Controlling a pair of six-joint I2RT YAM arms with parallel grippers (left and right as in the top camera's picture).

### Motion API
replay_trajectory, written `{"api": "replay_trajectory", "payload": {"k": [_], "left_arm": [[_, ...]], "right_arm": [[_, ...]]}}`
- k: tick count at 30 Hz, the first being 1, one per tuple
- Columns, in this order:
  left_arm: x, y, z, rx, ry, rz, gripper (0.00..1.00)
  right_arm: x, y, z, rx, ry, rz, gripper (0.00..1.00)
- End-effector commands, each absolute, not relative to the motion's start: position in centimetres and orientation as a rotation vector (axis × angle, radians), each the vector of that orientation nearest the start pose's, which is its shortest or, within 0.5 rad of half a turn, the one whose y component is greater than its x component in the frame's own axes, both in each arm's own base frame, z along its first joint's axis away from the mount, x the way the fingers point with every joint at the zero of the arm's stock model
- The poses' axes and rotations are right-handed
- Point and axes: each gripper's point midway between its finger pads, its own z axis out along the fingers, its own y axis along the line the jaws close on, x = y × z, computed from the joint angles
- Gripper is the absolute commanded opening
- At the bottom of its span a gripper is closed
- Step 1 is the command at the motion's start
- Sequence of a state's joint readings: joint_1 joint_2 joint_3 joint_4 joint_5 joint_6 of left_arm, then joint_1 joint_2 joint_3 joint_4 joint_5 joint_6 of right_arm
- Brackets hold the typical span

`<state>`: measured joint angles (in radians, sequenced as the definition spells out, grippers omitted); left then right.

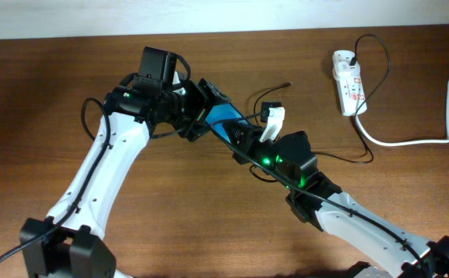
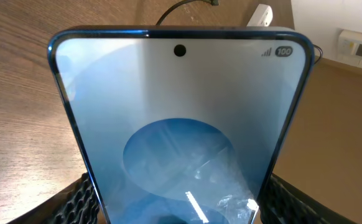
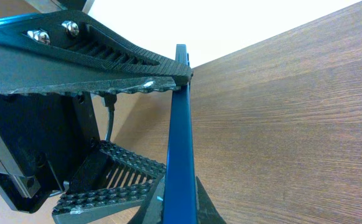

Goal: Plug charger to phone and switch on socket

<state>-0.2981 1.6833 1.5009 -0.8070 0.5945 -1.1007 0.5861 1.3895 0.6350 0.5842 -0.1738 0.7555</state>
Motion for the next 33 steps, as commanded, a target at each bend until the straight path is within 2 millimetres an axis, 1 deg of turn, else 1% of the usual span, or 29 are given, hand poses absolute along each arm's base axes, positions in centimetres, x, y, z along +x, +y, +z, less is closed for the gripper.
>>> {"api": "replay_trajectory", "payload": {"k": [1, 2, 5, 9, 10, 12, 14, 16, 21, 22, 25, 28, 32, 33], "left_arm": [[37.4, -22.3, 22.0, -0.844, 2.692, -1.258, 0.53], [37.4, -22.3, 22.0, -0.843, 2.692, -1.258, 0.53], [37.4, -22.3, 22.0, -0.844, 2.692, -1.258, 0.58], [37.4, -22.3, 22.0, -0.844, 2.692, -1.258, 0.6], [37.4, -22.3, 22.0, -0.844, 2.693, -1.259, 0.64], [37.4, -22.3, 22.0, -0.844, 2.693, -1.259, 0.79], [37.4, -22.3, 22.0, -0.843, 2.693, -1.259, 1.0], [37.4, -22.3, 22.0, -0.842, 2.694, -1.263, 0.99], [37.4, -22.3, 22.0, -0.842, 2.694, -1.263, 0.99], [37.4, -22.4, 22.1, -0.839, 2.695, -1.268, 0.99], [37.3, -22.5, 22.2, -0.8, 2.7, -1.278, 0.99], [37.2, -22.4, 22.3, -0.653, 2.702, -1.254, 0.99], [37.0, -22.0, 22.2, -0.593, 2.702, -1.201, 0.99], [37.0, -21.7, 22.3, -0.566, 2.698, -1.172, 0.99]], "right_arm": [[32.4, 28.6, 21.8, -0.127, 1.86, 1.206, 0.04], [32.3, 28.6, 21.8, -0.13, 1.861, 1.21, 0.04], [32.2, 28.8, 22.2, -0.113, 1.853, 1.251, 0.04], [32.3, 28.9, 23.9, -0.073, 1.792, 1.315, 0.04], [32.3, 28.9, 24.3, -0.068, 1.778, 1.326, 0.04], [32.3, 28.9, 24.3, -0.068, 1.778, 1.326, 0.04], [32.2, 28.9, 24.3, -0.067, 1.779, 1.331, 0.04], [32.3, 28.8, 24.3, -0.017, 1.792, 1.366, 0.04], [32.3, 28.8, 24.3, 0.026, 1.802, 1.401, 0.04], [32.4, 28.8, 24.3, 0.059, 1.808, 1.419, 0.04], [32.8, 28.3, 24.2, 0.117, 1.818, 1.441, 0.04], [34.0, 26.7, 22.8, 0.25, 1.876, 1.437, 0.04], [34.8, 25.1, 20.7, 0.368, 1.956, 1.415, 0.04], [34.8, 24.9, 20.6, 0.376, 1.961, 1.417, 0.04]]}}
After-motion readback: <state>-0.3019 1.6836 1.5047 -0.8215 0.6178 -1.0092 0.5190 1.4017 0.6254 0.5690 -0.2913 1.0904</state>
